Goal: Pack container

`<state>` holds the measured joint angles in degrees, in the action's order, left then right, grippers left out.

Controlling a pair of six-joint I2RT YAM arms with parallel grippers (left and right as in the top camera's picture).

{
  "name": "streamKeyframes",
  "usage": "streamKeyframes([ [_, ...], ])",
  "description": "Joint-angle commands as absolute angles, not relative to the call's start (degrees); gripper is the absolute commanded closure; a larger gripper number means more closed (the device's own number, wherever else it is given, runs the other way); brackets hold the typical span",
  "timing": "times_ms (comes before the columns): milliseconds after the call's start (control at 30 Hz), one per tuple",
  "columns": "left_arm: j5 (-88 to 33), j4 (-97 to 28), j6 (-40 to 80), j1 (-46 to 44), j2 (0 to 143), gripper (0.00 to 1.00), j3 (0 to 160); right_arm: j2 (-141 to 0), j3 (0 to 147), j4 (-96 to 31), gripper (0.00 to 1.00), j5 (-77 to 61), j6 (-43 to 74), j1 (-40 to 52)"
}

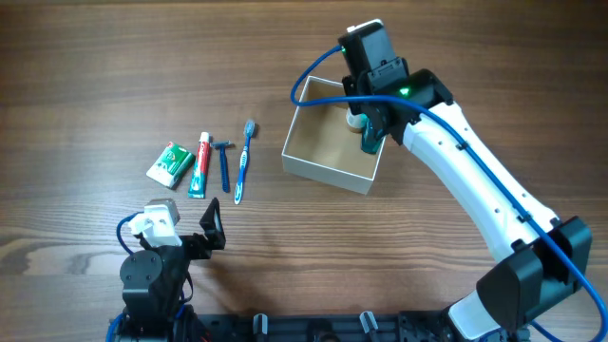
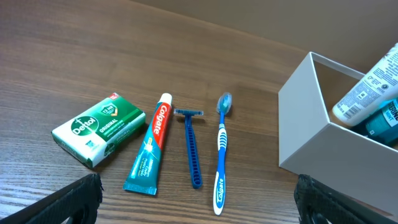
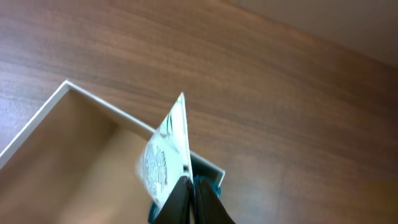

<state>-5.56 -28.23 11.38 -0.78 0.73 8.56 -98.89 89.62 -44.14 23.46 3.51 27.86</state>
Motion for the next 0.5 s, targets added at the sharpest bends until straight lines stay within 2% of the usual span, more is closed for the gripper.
streamKeyframes([
  [0,-6.83,-28.23,10.87,-0.4,0.32,0.0,8.03,-98.24,90.91,-42.92,0.96,23.46,1.45,26.98],
  [33,-6.83,-28.25,10.87,-0.4,0.32,0.0,8.03,-98.24,90.91,-42.87,0.94,23.46,1.48,26.98],
  [67,-6.83,-28.23,10.87,-0.4,0.32,0.0,8.03,-98.24,90.91,-42.87,0.89,23.46,1.48,27.0],
  [133,-6.83,-28.23,10.9,-0.4,0.32,0.0,8.03,-98.24,90.91,-42.85,0.56,23.46,1.43,27.0],
  [167,-6.83,-28.23,10.9,-0.4,0.32,0.0,8.03,-98.24,90.91,-42.96,0.45,23.46,1.45,27.03],
  [200,-6.83,-28.23,10.87,-0.4,0.32,0.0,8.03,-98.24,90.91,-43.09,0.39,23.46,1.45,27.03],
  [300,-6.83,-28.23,10.87,-0.4,0.32,0.0,8.03,-98.24,90.91,-43.68,0.34,23.46,1.43,27.03],
  [467,-6.83,-28.23,10.87,-0.4,0.32,0.0,8.03,-96.14,90.98,-45.39,0.32,22.65,1.74,27.03],
])
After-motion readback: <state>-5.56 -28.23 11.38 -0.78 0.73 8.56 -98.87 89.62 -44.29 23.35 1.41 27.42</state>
